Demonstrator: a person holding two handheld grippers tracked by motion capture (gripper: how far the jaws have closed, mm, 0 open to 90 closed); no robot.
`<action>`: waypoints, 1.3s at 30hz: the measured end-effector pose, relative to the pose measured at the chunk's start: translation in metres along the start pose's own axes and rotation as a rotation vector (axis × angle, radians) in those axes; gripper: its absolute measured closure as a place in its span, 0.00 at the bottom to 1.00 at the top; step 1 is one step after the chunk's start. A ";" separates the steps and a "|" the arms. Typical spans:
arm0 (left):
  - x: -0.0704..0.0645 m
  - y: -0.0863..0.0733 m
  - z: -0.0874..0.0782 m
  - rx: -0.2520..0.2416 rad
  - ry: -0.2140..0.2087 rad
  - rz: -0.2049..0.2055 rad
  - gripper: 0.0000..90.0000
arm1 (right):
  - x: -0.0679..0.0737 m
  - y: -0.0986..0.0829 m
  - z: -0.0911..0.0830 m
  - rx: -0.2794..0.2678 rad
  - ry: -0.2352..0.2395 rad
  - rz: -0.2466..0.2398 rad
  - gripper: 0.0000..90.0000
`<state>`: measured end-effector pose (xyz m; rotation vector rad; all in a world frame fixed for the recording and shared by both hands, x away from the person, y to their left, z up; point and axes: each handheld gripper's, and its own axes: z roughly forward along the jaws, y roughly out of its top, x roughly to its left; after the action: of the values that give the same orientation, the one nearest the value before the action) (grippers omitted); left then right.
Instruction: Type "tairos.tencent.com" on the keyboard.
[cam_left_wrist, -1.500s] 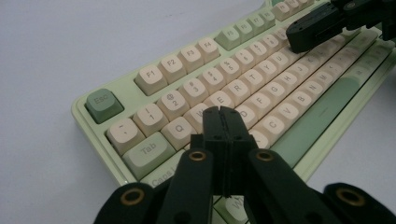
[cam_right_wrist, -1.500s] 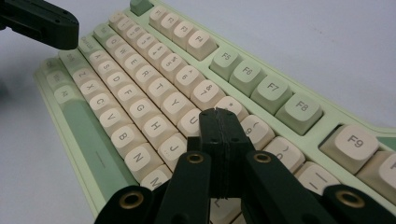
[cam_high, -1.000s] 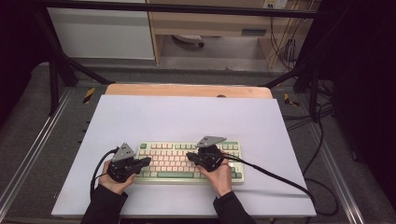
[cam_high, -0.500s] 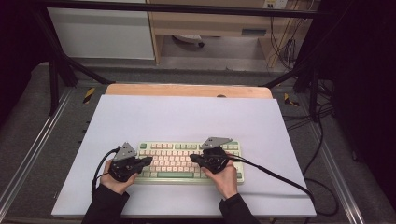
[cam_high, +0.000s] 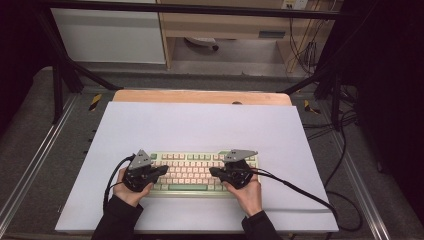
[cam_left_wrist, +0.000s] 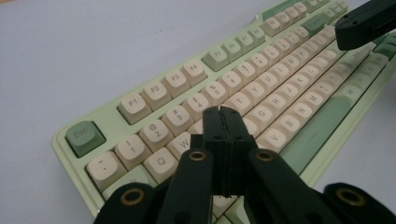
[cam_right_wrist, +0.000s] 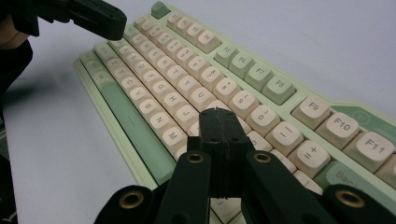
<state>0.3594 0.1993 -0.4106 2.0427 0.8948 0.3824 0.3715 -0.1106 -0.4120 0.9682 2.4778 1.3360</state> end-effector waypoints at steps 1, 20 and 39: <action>0.000 0.001 0.001 0.001 0.001 0.000 1.00 | -0.001 -0.001 -0.001 -0.002 -0.001 0.001 1.00; -0.008 0.013 0.032 0.036 0.002 0.017 1.00 | -0.002 -0.007 -0.007 0.005 -0.001 -0.002 1.00; -0.009 0.008 0.043 0.058 0.004 0.030 1.00 | -0.002 -0.007 -0.010 0.001 0.001 -0.003 1.00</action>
<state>0.3806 0.1650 -0.4290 2.1109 0.8876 0.3813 0.3654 -0.1212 -0.4121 0.9638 2.4801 1.3340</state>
